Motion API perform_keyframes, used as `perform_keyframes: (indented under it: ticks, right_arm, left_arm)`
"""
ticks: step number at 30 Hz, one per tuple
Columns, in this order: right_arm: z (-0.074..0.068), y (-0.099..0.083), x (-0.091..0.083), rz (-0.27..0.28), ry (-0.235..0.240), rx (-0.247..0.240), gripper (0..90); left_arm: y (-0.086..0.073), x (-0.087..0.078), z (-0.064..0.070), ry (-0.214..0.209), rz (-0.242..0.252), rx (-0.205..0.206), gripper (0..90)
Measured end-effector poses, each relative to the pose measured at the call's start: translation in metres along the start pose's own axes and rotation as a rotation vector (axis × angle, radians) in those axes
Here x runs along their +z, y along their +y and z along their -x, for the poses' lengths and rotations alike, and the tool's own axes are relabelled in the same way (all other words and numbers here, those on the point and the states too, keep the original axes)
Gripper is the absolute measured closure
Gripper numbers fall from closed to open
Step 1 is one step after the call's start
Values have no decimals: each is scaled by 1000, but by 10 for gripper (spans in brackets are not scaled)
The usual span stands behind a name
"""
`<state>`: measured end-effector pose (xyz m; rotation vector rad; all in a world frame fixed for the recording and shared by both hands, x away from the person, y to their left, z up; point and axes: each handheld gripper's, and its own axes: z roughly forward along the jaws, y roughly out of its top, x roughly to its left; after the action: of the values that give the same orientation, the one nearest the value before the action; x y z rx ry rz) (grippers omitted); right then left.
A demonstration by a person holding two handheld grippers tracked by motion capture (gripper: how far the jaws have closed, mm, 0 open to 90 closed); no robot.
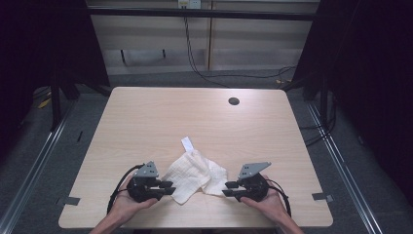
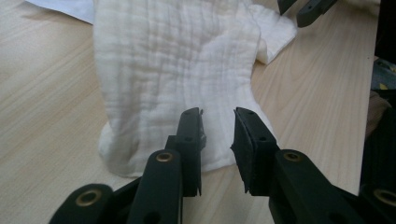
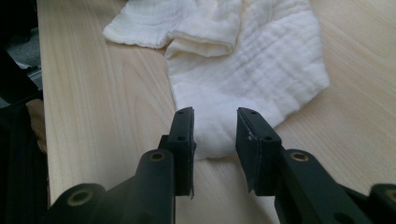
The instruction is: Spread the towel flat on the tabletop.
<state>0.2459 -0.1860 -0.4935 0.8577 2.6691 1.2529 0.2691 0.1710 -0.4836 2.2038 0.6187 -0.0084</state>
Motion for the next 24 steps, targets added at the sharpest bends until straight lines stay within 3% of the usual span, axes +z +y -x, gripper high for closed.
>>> perform_keyframes:
  ticks: [4, 6, 8, 13, 15, 18, 19, 20, 24]
  right_arm:
    - [-6, 0, 1, 21, 21, -16, 656]
    - [-6, -1, 4, 4, 29, -21, 658]
    - [-6, -3, 9, -22, 19, -29, 660]
    - [-6, -4, 11, -7, 18, -38, 649]
    - [-10, -5, 11, -2, -12, -61, 653]
    - [-12, -7, 11, 9, -37, -87, 708]
    - [-11, -7, 11, 9, -55, -89, 797]
    - [-10, -7, 11, 5, -63, -92, 830]
    - [-4, -6, 11, 8, -45, -41, 869]
  left_arm:
    - [0, 3, 1, 2, -13, 5, 703]
    - [0, 3, 1, -1, -13, 7, 703]
    - [0, 2, 2, 0, -16, 6, 702]
    - [-3, -1, 2, 1, -14, 8, 676]
    - [-5, -2, 2, 2, -9, 5, 667]
    - [-5, -2, 3, -1, -13, 4, 648]
    - [-4, -1, 4, -5, -14, 7, 646]
    - [-3, 2, 6, -21, -21, 14, 646]
    - [-1, 9, 9, -45, -27, 24, 655]
